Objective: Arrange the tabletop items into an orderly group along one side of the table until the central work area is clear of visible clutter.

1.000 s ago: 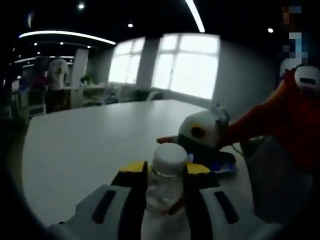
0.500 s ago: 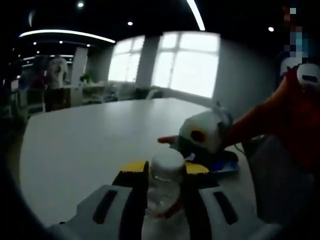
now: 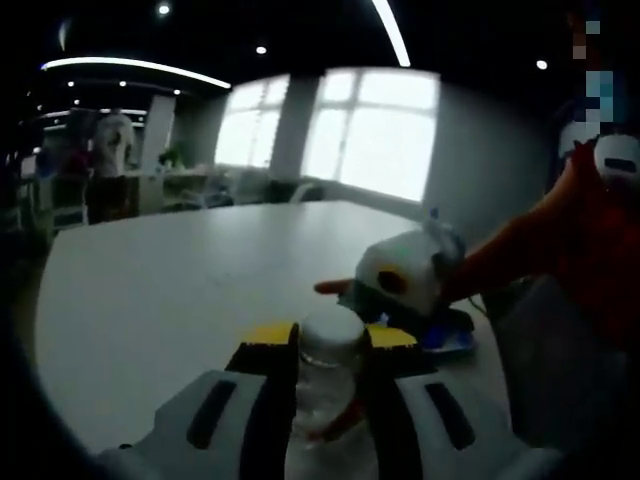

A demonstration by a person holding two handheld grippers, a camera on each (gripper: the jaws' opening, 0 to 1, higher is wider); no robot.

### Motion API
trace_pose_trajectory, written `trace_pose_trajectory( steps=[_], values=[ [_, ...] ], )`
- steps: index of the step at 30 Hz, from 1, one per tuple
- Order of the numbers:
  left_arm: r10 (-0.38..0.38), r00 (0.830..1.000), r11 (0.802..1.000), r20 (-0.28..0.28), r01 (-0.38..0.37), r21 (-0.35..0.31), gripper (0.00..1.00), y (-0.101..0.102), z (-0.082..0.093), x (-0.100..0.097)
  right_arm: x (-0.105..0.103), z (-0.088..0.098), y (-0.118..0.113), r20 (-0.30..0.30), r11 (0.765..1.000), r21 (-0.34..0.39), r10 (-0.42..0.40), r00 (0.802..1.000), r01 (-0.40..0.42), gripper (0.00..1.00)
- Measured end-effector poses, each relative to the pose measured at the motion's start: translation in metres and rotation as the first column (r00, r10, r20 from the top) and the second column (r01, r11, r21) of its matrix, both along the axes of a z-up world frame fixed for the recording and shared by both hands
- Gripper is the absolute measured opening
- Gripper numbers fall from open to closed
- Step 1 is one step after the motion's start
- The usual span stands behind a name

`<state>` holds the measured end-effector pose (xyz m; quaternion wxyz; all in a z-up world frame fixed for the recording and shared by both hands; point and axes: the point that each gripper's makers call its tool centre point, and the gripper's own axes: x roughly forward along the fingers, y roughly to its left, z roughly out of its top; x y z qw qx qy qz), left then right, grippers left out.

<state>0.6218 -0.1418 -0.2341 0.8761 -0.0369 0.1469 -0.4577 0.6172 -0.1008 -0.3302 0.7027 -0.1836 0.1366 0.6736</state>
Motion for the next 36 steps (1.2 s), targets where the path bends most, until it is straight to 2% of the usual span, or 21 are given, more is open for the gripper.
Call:
trace_pose_trajectory(
  steps=[18,21,25,29,33,36],
  values=[
    [0.007,1.000,1.000,-0.006,-0.007,0.007,0.24,0.003,-0.001,-0.002,0.000,0.000,0.000,0.012,1.000,-0.010,-0.026,1.000,0.026,0.39],
    [0.000,1.000,0.999,-0.025,0.002,0.051,0.31,0.002,-0.010,-0.004,0.001,0.000,0.000,0.009,0.999,-0.015,-0.031,0.999,0.032,0.39],
    [0.003,1.000,0.999,-0.030,-0.002,0.045,0.36,0.002,-0.011,-0.005,0.000,0.000,-0.001,0.011,0.999,-0.018,-0.033,0.999,0.034,0.40],
    [0.010,0.999,0.998,-0.052,-0.006,0.062,0.47,0.002,-0.016,-0.006,0.000,0.007,0.002,0.020,0.999,0.007,-0.033,0.999,0.033,0.49],
    [0.017,0.998,0.998,-0.060,-0.013,0.067,0.53,0.002,-0.018,-0.007,0.001,0.010,0.005,0.023,0.999,0.019,-0.042,0.999,0.042,0.60],
    [0.028,0.998,0.998,-0.063,-0.024,0.063,0.59,0.004,-0.018,-0.007,0.000,0.008,0.005,0.013,0.999,0.015,-0.040,0.999,0.039,0.61]
  ],
)
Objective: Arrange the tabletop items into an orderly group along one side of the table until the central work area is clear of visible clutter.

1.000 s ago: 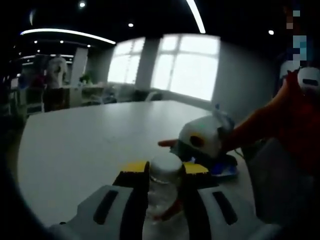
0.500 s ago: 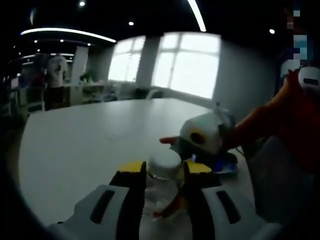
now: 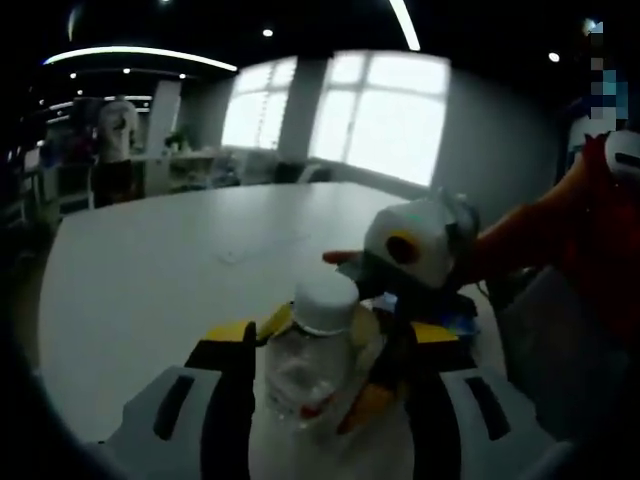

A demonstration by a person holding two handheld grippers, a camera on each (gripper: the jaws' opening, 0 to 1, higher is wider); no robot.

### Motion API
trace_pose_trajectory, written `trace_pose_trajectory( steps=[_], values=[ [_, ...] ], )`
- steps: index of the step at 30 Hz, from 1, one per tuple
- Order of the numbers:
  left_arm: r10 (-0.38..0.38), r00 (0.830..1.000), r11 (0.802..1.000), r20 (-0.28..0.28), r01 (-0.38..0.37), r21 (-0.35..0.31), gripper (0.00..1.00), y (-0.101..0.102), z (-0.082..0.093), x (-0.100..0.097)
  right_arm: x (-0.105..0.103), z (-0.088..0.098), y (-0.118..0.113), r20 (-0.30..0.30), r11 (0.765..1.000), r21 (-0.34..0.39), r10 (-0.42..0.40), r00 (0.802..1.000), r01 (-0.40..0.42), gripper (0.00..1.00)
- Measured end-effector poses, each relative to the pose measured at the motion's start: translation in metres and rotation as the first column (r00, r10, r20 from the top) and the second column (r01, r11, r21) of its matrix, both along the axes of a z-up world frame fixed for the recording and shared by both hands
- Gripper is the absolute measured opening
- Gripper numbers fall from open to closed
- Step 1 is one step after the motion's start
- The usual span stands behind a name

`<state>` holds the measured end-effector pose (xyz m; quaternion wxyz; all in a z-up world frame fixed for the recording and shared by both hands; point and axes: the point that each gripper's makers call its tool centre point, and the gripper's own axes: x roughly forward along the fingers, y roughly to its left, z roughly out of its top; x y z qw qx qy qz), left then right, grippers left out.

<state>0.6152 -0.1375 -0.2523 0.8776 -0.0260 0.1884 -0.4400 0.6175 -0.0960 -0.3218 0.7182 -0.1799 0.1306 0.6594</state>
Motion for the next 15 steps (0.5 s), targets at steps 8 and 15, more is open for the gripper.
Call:
trace_pose_trajectory(
  steps=[8,15],
  values=[
    [0.020,0.999,1.000,-0.027,-0.019,0.013,0.71,0.0015,-0.0039,-0.0024,-0.0001,0.0045,0.0001,-0.001,1.000,0.010,-0.007,1.000,0.007,0.67],
    [0.026,0.999,0.999,-0.042,-0.025,0.032,0.82,0.0002,-0.0080,-0.0058,0.0001,0.0089,-0.0022,-0.008,1.000,0.014,-0.010,1.000,0.011,0.70]
  ],
)
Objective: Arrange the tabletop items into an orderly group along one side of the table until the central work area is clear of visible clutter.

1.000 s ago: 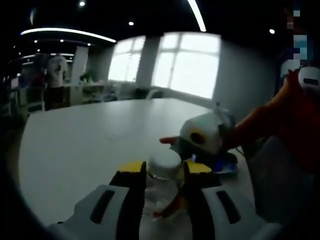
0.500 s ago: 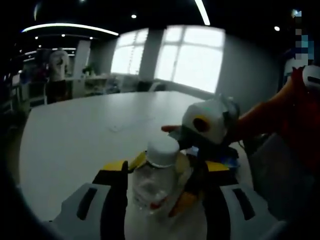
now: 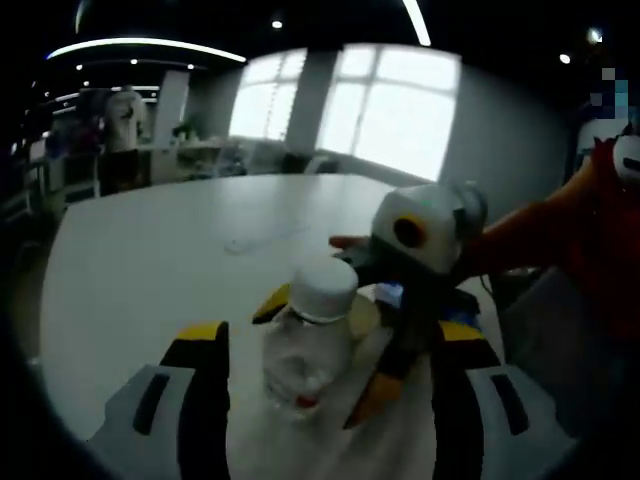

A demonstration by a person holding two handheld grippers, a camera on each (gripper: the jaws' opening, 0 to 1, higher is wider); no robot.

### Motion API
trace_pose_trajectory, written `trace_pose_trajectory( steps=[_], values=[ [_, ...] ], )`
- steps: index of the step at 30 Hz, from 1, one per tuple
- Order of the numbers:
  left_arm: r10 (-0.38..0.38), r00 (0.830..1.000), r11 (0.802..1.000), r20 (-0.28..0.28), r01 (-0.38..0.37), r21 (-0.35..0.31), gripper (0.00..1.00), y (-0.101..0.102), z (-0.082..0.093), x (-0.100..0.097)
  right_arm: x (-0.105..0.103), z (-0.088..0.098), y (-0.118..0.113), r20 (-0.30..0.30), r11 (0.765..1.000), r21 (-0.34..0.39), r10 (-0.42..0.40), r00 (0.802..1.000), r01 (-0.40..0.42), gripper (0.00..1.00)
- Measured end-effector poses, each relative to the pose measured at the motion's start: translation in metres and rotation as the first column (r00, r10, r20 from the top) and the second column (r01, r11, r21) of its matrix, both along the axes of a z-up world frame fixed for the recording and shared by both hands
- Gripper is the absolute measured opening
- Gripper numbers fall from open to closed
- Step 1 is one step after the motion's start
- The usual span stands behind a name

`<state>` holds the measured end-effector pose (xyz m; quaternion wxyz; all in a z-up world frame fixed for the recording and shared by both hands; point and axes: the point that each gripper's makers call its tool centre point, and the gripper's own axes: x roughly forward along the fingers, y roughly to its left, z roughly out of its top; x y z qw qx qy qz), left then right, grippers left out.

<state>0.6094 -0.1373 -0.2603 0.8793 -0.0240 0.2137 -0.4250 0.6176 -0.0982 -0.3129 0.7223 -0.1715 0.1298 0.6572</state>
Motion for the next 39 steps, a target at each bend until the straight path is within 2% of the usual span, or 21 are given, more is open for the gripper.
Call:
trace_pose_trajectory(
  steps=[7,11,19,25,39],
  values=[
    [0.008,1.000,1.000,0.005,-0.008,0.015,0.91,0.000,-0.001,-0.003,-0.003,0.011,-0.001,0.002,1.000,0.023,0.007,1.000,-0.007,0.78],
    [0.007,1.000,1.000,0.001,-0.007,0.027,0.94,0.000,-0.001,-0.006,-0.005,0.012,-0.004,0.003,1.000,0.021,0.010,1.000,-0.010,0.82],
    [0.013,1.000,0.999,0.008,-0.013,0.037,0.95,0.000,0.003,-0.015,-0.009,0.030,-0.006,0.038,0.998,0.053,0.013,0.999,-0.015,0.88],
    [0.026,1.000,0.999,0.012,-0.026,0.030,0.97,0.001,0.006,-0.022,-0.010,0.033,-0.015,0.050,0.999,0.042,0.012,0.999,-0.014,0.90],
    [0.041,0.999,0.999,0.002,-0.041,0.016,0.99,-0.006,0.004,-0.044,-0.020,0.052,-0.035,0.068,0.998,0.065,-0.004,0.998,-0.001,0.90]
  ],
)
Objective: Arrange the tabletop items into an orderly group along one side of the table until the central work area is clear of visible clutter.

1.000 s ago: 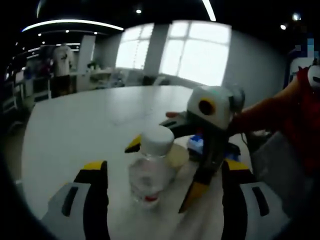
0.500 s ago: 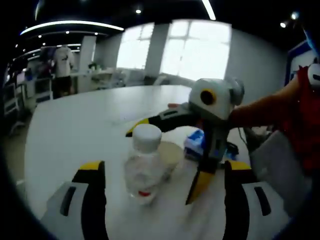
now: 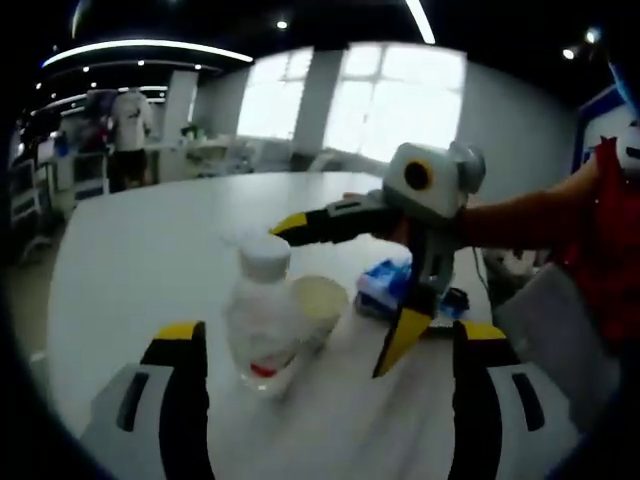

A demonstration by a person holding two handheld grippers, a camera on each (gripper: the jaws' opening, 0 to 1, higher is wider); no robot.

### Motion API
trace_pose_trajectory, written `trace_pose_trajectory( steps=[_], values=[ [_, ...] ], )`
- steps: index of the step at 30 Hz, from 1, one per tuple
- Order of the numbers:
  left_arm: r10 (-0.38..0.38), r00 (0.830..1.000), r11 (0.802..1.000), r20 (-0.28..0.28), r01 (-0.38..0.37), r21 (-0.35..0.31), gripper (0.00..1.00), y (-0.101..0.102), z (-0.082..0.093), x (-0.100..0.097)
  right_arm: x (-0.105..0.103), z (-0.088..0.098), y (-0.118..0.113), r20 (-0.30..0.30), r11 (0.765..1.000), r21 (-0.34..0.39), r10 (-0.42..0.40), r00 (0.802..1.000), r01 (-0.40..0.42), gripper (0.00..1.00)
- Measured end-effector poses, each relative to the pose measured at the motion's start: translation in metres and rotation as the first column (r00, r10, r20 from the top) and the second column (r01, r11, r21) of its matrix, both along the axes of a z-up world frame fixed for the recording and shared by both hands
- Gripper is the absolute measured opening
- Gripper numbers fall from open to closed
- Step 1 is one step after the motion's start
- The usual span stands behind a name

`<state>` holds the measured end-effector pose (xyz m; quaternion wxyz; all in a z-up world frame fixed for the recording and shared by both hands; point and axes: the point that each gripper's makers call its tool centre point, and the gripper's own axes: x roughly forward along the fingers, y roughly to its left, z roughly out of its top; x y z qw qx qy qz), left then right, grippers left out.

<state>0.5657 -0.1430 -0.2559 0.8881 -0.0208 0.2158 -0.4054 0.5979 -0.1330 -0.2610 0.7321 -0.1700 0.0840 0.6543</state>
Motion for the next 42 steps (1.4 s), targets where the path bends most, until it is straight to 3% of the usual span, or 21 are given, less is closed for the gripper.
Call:
trace_pose_trajectory(
  steps=[17,28,42],
  values=[
    [-0.034,0.999,0.999,0.018,0.034,-0.004,0.99,-0.020,0.012,-0.037,-0.019,0.018,-0.040,0.022,1.000,0.002,0.009,1.000,-0.009,0.90],
    [-0.084,0.995,0.996,0.055,0.086,-0.032,0.99,-0.058,0.024,-0.051,-0.031,0.019,-0.095,0.015,0.999,-0.008,-0.034,0.999,0.035,0.89],
    [-0.130,0.990,0.989,0.060,0.134,-0.059,0.99,-0.096,0.024,-0.064,-0.043,0.005,-0.180,-0.010,0.987,-0.022,-0.157,0.988,0.157,0.88]
  ],
)
